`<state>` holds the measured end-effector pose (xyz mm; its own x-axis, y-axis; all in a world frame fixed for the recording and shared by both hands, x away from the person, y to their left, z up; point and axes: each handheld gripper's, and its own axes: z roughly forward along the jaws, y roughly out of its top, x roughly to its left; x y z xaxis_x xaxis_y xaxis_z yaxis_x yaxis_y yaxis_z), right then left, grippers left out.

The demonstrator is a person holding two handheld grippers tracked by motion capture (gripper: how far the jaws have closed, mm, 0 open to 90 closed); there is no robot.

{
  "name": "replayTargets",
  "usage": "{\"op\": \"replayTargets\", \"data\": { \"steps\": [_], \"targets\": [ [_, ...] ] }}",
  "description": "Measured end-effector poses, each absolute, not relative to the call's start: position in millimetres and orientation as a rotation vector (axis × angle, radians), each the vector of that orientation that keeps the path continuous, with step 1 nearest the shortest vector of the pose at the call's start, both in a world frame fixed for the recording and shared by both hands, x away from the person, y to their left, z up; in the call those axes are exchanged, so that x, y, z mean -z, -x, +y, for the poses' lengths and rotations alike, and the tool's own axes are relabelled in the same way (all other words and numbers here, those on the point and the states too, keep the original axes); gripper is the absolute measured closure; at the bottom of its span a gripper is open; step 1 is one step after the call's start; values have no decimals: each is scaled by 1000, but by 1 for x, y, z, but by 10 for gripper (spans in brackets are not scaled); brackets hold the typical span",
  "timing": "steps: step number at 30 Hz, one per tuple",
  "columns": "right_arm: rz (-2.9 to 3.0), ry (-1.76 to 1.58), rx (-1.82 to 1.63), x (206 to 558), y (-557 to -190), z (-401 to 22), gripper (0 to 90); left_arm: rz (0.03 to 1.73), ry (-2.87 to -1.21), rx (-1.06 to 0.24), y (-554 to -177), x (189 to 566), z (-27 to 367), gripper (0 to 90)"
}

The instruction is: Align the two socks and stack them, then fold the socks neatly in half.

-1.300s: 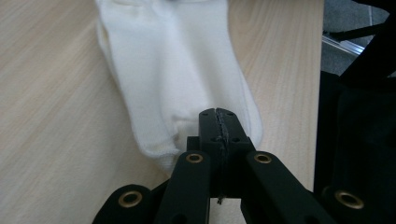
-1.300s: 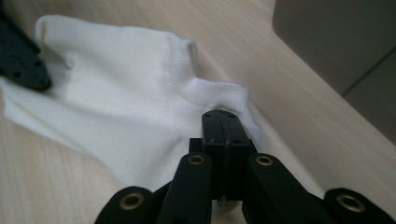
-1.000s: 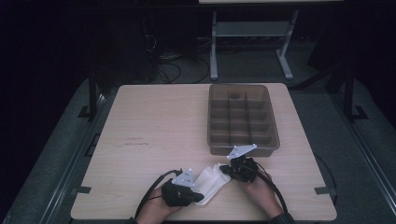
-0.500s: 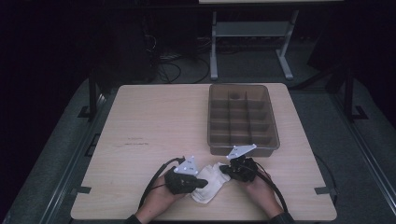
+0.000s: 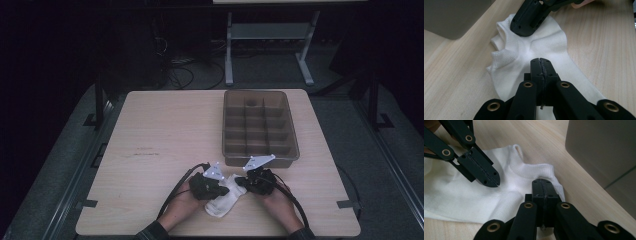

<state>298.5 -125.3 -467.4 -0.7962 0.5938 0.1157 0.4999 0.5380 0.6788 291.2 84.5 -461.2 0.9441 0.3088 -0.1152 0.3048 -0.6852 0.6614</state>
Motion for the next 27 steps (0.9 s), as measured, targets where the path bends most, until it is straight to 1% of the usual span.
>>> {"op": "replayTargets", "data": {
  "steps": [2, 5, 8, 11, 13, 18, 23, 27],
  "targets": [
    [2642, -946, -1104, 467, -299, -125, 891, 434, -2367, -3, -290, 461, 85, 900],
    [2658, -947, -1119, 466, -298, -126, 798, 425, -2374, 2, -288, 461, 86, 900],
    [2657, -962, -1144, 463, -297, -127, 731, 428, -2374, 7, -285, 461, 87, 900],
    [2602, -983, -1145, 459, -295, -130, 634, 427, -2374, 11, -283, 461, 89, 900],
    [2585, -999, -1144, 458, -295, -132, 601, 428, -2369, 17, -281, 461, 91, 900],
    [2558, -1025, -1172, 458, -297, -138, 567, 433, -2360, 24, -281, 462, 93, 900],
    [2563, -1021, -1178, 461, -297, -135, 538, 435, -2361, 26, -281, 462, 93, 900],
    [2566, -1015, -1180, 467, -297, -133, 530, 435, -2355, 31, -281, 462, 93, 900]
  ]
}}
